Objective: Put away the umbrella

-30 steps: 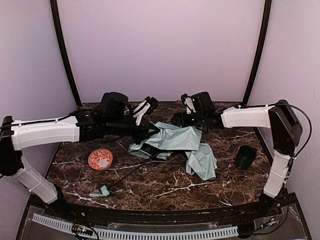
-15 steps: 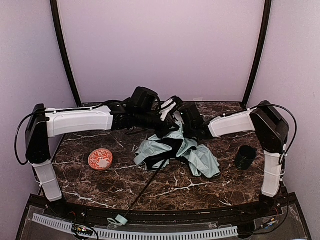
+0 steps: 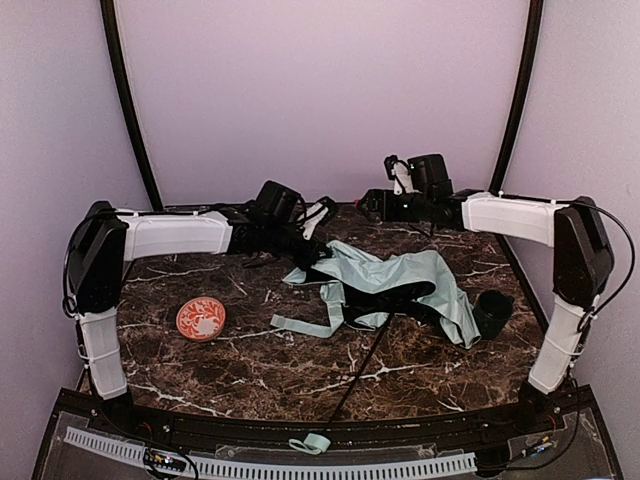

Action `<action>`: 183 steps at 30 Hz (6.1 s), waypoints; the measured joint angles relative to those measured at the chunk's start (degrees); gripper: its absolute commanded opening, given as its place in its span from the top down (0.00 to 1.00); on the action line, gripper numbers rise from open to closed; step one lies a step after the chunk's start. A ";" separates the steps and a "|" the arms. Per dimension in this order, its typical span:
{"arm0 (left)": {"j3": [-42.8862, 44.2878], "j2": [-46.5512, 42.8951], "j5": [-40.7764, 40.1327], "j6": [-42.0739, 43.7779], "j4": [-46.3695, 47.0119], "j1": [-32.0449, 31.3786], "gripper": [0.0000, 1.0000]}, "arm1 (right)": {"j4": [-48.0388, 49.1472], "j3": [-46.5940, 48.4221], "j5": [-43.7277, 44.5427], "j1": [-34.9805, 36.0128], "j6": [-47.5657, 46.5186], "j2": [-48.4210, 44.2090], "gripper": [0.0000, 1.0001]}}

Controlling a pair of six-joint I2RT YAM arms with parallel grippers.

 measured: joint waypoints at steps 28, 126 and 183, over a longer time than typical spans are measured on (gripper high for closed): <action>-33.59 -20.44 -12.00 -29.40 18.86 5.22 1.00 | -16.92 -10.97 14.82 27.19 12.09 -0.02 0.21; -34.71 -30.10 5.51 5.68 49.07 -5.77 0.25 | -35.63 23.32 1.86 8.59 -20.06 -27.89 1.00; -34.77 -23.98 2.40 30.29 39.52 5.20 1.00 | -43.85 2.89 -23.08 16.41 -44.48 -38.47 1.00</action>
